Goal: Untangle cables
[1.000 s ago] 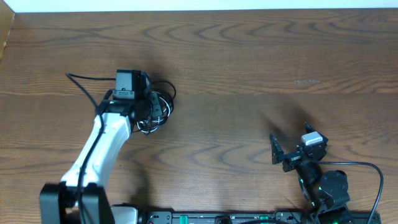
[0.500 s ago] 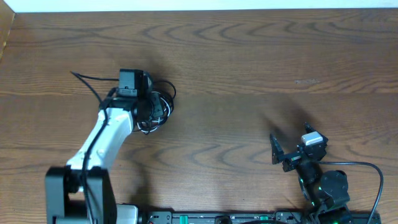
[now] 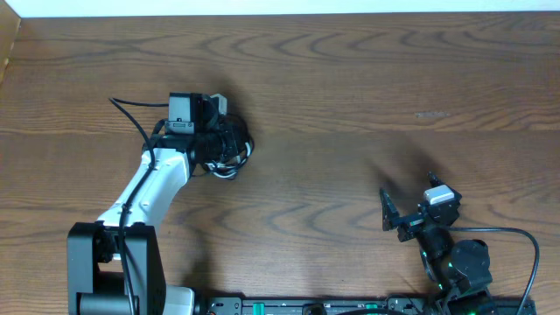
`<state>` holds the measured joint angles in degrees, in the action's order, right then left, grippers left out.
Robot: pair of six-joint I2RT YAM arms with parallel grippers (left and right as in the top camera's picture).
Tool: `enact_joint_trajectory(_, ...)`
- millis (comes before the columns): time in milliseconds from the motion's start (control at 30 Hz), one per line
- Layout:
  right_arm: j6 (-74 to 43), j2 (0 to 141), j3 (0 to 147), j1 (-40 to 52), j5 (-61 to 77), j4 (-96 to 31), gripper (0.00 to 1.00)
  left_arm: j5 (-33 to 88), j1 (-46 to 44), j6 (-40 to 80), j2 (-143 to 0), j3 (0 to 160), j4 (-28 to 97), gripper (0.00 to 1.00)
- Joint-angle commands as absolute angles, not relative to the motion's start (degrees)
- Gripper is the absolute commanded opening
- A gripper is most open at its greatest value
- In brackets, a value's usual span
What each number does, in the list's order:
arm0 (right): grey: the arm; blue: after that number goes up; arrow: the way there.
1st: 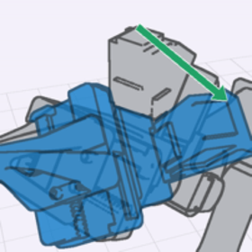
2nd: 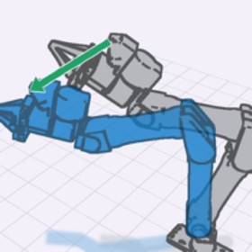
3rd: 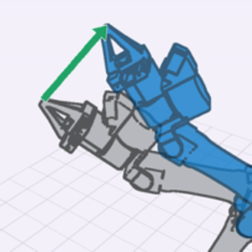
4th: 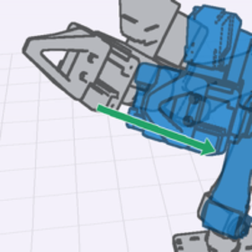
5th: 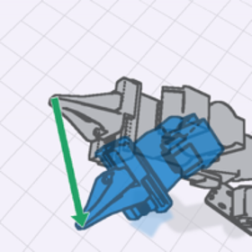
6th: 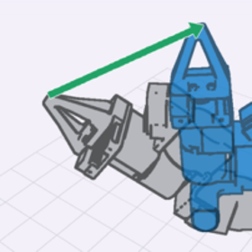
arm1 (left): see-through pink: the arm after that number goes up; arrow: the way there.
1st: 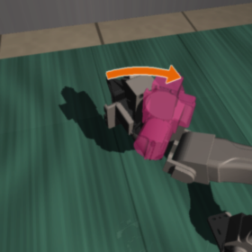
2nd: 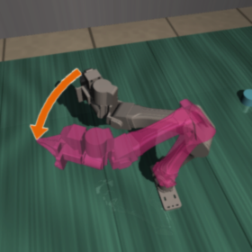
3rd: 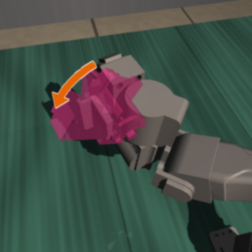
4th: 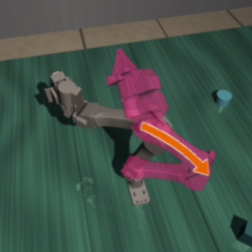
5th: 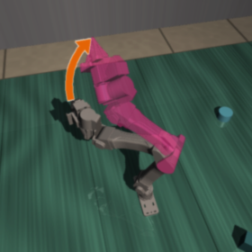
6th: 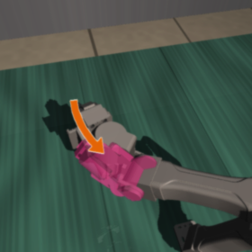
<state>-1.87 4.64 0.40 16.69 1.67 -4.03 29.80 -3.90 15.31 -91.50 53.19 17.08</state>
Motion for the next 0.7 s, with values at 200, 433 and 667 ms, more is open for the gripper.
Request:
enact_joint_trajectory(200,-1.0,4.6,0.3,16.9,1.5,-4.3,0.99,39.3,-4.9,15.7,-90.3,54.2,21.4,0.26)
enact_joint_trajectory(433,-1.0,4.6,0.3,16.9,1.5,-4.3,0.99,29.1,-5.0,15.8,-90.2,54.2,21.9,0.61)
enact_joint_trajectory(667,-1.0,4.6,0.3,16.9,1.5,-4.3,0.99,7.2,-5.1,18.2,-90.2,54.2,22.7,0.61)
